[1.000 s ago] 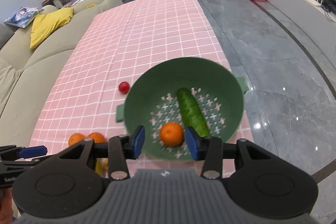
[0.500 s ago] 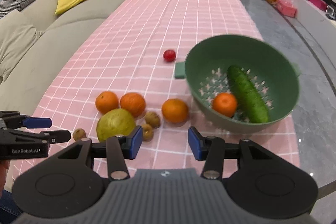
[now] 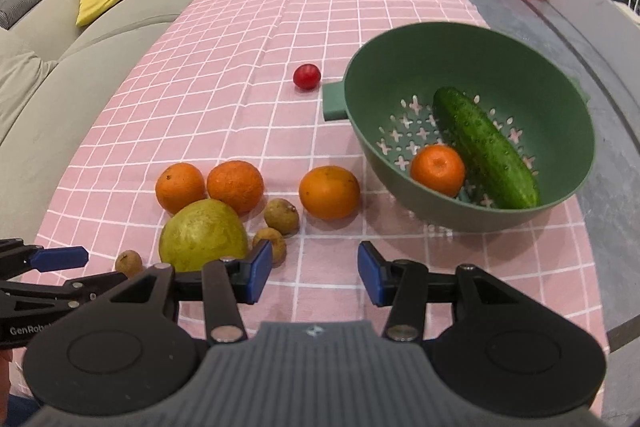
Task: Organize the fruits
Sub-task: 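Move the left tool toward another orange while the right tool reaches a small brown kiwi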
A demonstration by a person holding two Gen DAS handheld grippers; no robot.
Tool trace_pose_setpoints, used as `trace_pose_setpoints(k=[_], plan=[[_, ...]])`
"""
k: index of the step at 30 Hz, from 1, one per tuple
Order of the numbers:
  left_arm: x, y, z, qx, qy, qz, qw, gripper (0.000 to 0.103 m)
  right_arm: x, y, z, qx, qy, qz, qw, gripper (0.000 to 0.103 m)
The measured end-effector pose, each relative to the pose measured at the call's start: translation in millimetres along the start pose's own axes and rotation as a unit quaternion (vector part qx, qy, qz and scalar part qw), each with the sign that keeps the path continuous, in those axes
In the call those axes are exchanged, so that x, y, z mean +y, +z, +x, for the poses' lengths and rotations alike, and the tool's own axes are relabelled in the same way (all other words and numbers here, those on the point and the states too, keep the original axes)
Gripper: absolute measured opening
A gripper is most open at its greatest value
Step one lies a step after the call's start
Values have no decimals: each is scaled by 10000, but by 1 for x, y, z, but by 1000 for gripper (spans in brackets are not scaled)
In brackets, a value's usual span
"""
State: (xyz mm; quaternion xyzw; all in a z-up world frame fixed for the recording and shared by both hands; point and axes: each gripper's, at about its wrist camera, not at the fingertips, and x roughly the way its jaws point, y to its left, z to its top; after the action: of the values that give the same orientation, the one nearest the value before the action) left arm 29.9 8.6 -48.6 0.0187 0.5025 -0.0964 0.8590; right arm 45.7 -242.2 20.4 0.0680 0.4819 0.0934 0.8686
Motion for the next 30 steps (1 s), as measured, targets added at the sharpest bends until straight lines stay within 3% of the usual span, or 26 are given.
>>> trace_pose_setpoints(k=[5,9,14,30], plan=[[1,30,-6,-229,33,268,9994,72,7,0,7,100,168,-177,9997,43],[9,52,6,-173,-112,360,9991,72,14,-3,13,125,175,-438,9988,38],[17,71,28,-62,-312,331,9989,72,7,-1,23,223,420,-201,9987,29],[15,76,68,199,-775,154,9967,72,13,5,53,460,623,-146,9969,25]])
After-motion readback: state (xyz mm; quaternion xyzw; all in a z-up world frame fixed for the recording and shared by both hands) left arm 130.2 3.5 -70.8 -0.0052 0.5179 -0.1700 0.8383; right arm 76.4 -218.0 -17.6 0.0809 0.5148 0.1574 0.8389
